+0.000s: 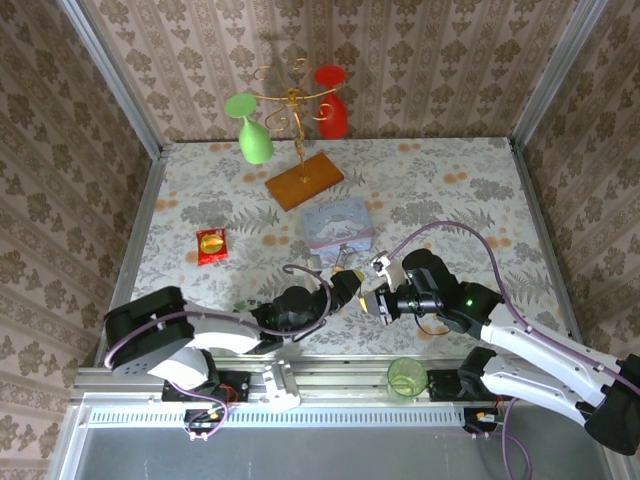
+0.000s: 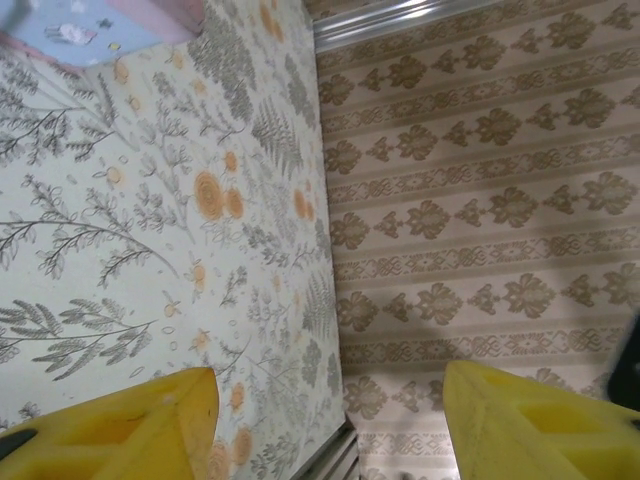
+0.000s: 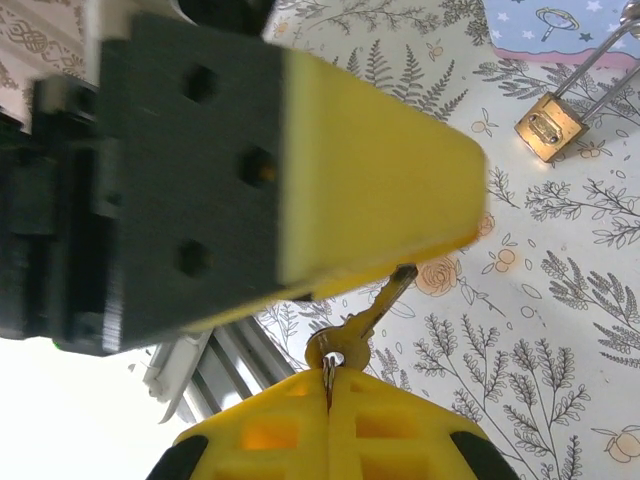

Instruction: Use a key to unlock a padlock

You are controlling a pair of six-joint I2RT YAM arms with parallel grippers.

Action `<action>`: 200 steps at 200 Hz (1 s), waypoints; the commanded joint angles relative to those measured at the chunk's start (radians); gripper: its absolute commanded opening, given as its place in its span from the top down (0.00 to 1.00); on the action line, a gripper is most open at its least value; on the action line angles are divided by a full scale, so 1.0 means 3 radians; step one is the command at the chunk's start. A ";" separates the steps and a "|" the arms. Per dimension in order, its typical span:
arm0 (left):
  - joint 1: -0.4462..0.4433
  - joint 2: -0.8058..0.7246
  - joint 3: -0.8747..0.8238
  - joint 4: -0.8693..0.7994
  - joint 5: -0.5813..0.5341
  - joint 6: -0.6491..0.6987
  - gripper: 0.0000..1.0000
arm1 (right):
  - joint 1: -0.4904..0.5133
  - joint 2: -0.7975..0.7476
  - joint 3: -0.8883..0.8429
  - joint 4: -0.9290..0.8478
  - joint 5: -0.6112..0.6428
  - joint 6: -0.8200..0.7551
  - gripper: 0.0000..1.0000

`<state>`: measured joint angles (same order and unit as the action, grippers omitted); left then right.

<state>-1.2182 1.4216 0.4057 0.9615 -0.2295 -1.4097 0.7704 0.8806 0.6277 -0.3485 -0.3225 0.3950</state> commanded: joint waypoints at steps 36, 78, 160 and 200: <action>-0.0026 -0.0525 0.0120 -0.0807 -0.0069 0.0387 0.39 | 0.0061 0.0094 0.0116 -0.0067 -0.0076 -0.0095 1.00; -0.0018 -0.0312 0.0238 -0.0797 0.0171 0.0445 0.49 | 0.0091 0.0132 0.0132 0.0001 -0.0086 -0.0096 1.00; -0.0018 -0.0288 0.0192 -0.0752 0.0260 0.0536 0.60 | 0.0142 0.0225 0.0138 -0.0078 0.0018 -0.0146 1.00; -0.0004 -0.0151 0.0233 -0.0701 0.0437 0.0532 0.72 | 0.0143 0.0300 0.0179 -0.0076 0.0029 -0.0182 1.00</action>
<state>-1.2175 1.3544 0.4450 0.7441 -0.1402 -1.2736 0.8062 0.9531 0.6403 -0.3473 -0.3222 0.3649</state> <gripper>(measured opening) 0.304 0.065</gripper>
